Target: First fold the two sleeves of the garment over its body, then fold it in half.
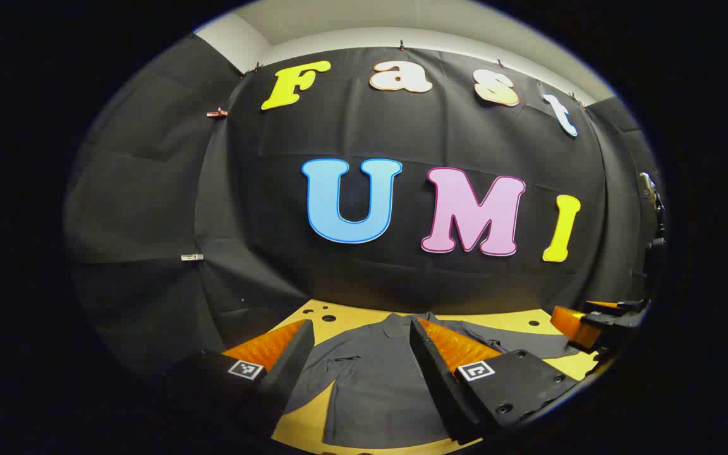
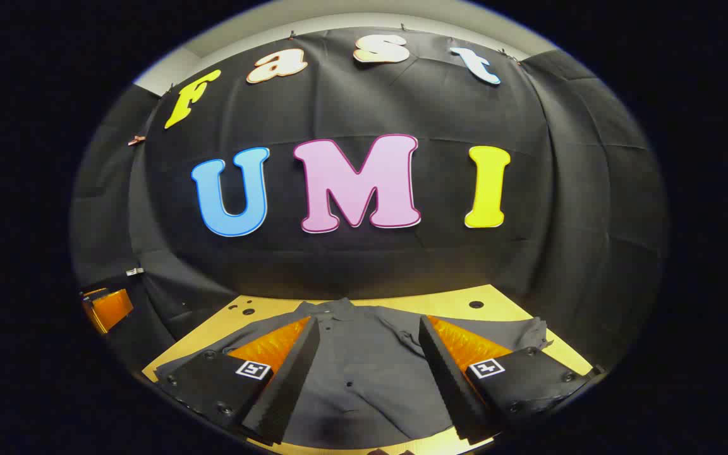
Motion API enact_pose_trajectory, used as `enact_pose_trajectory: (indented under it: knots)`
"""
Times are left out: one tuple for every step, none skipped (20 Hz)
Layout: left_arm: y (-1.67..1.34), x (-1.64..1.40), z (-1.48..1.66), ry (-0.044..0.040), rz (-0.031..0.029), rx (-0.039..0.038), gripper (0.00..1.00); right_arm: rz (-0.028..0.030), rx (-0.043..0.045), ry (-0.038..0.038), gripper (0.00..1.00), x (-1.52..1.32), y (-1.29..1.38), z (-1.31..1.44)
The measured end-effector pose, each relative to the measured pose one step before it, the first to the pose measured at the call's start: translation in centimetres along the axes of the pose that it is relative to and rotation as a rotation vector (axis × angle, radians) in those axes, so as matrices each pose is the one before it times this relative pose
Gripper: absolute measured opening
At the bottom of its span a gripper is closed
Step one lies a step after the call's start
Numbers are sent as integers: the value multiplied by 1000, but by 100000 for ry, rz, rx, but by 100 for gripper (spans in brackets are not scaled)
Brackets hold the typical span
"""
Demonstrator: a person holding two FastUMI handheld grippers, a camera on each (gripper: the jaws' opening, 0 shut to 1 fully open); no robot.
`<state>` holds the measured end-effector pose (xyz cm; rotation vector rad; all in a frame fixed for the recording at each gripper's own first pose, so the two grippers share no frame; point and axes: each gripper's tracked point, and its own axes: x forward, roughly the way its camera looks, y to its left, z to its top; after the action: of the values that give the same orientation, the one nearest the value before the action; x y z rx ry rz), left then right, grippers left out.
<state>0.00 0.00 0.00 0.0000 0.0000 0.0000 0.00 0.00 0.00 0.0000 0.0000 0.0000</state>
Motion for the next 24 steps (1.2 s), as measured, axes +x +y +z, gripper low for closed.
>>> enact_pose_trajectory:
  knots:
    - [-30,416,-610,1403,-350,-1390,96,-1435,-1026,-617,98,254,-773,39]
    - [-2,450,-354,1424,-499,-1060,96,-1384,-1038,-268,97,121,-615,120]
    - [59,453,-574,1548,75,-401,96,-1354,-840,-382,97,154,-683,87]
    - [81,427,-396,1622,29,171,96,-988,-68,-380,97,46,-538,108]
    - [87,218,-411,1249,-53,360,96,-889,254,-30,97,64,-522,-50]
    - [43,236,-189,840,-157,261,96,-877,-69,367,97,111,-585,-139]
    - [21,255,-333,525,-248,308,96,-1082,-257,133,97,22,-645,-110]
    - [61,163,-116,447,157,527,96,-1085,-13,-197,97,67,-650,-48]
    - [149,105,-287,538,442,701,96,-686,101,131,98,181,-418,-113]
    - [193,109,-159,619,548,517,96,-310,218,667,97,209,-325,-208]
    - [44,168,-269,557,496,230,96,-505,188,469,98,263,-391,-186]
    - [24,-104,-28,313,343,-44,96,-394,136,159,98,206,-367,-50]
    - [21,-21,-140,85,324,-9,96,-444,-86,24,98,310,-375,13]
    - [-26,-13,38,285,490,259,96,-1086,-499,791,98,348,-467,-153]
    - [-88,52,-128,255,289,508,96,-1130,-641,1572,97,238,-582,-447]
    - [-88,-23,125,-296,223,595,96,-783,149,823,97,198,-387,-149]
    - [-145,-51,119,-338,179,572,96,-413,813,310,98,114,-298,51]
    - [-95,29,65,26,-28,503,96,-439,982,974,98,305,-354,-87]
    - [7,-60,-175,-3,-46,522,96,-229,602,635,98,112,-325,-377]
    - [-128,29,144,-305,287,435,96,-629,154,705,98,386,-379,-173]
    - [34,-12,-29,-595,485,216,96,-603,-55,1598,97,460,-372,-434]
    - [-173,89,110,36,212,-182,92,-884,-198,3381,97,466,-308,-659]
    - [-270,101,-212,531,-223,-373,96,27,-312,2765,97,389,-390,-518]
    - [-203,165,-110,697,-214,-212,96,194,-211,1867,98,516,-281,-299]
